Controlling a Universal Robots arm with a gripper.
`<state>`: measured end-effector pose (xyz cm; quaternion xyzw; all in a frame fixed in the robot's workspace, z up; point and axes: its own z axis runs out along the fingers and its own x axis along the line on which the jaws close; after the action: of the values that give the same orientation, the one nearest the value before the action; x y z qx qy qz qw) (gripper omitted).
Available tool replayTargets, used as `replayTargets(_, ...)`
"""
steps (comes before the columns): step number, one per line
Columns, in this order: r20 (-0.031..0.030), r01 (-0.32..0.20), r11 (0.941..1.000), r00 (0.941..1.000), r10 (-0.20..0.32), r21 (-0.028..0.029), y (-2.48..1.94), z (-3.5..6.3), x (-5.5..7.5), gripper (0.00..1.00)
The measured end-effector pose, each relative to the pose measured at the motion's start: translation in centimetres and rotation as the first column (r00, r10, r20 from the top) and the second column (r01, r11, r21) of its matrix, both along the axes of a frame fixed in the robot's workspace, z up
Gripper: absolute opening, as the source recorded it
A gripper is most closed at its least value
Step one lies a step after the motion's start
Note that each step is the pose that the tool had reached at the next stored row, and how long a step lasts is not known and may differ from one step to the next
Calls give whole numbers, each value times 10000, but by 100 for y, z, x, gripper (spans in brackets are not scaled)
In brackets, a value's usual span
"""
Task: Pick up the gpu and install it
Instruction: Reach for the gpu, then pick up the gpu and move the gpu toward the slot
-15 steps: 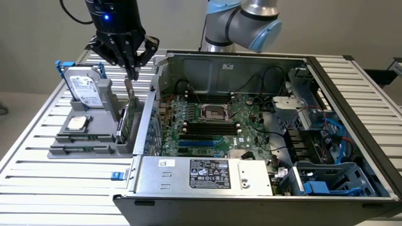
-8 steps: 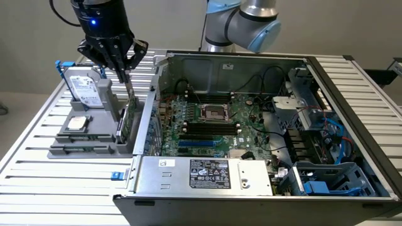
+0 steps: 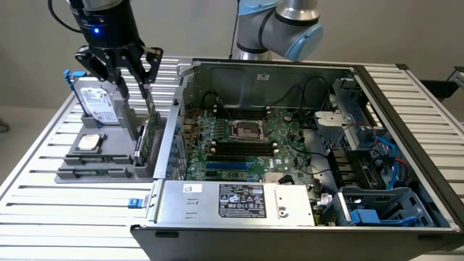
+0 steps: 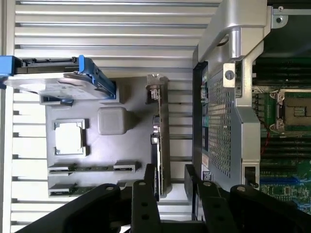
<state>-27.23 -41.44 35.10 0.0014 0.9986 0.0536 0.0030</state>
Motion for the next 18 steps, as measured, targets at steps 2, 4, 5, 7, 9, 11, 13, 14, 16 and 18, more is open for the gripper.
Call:
replayTargets(2, 3, -21, 10000, 10000, 21, -33, 1, -20, -50, 48)
replayTargets(4, -3, -33, 10000, 10000, 33, -74, 0, -18, -52, 55)
replayTargets(5, -4, -34, 10000, 10000, 34, -83, 0, -18, -52, 55)
replayTargets(7, -3, -32, 9999, 10000, 32, -100, 0, -18, -53, 55)
replayTargets(9, -4, -33, 9999, 10000, 33, -119, 0, -18, -52, 55)
replayTargets(11, -4, -32, 9999, 10000, 32, -137, 0, -18, -52, 55)
replayTargets(13, -4, -33, 9999, 10000, 32, -155, 0, -18, -52, 55)
replayTargets(14, -4, -33, 9999, 10000, 33, -164, 0, -18, -52, 55)
replayTargets(16, -3, -32, 9998, 10000, 32, -182, 0, -18, -52, 55)
replayTargets(18, -4, -32, 9998, 10000, 32, -199, 0, -18, -52, 55)
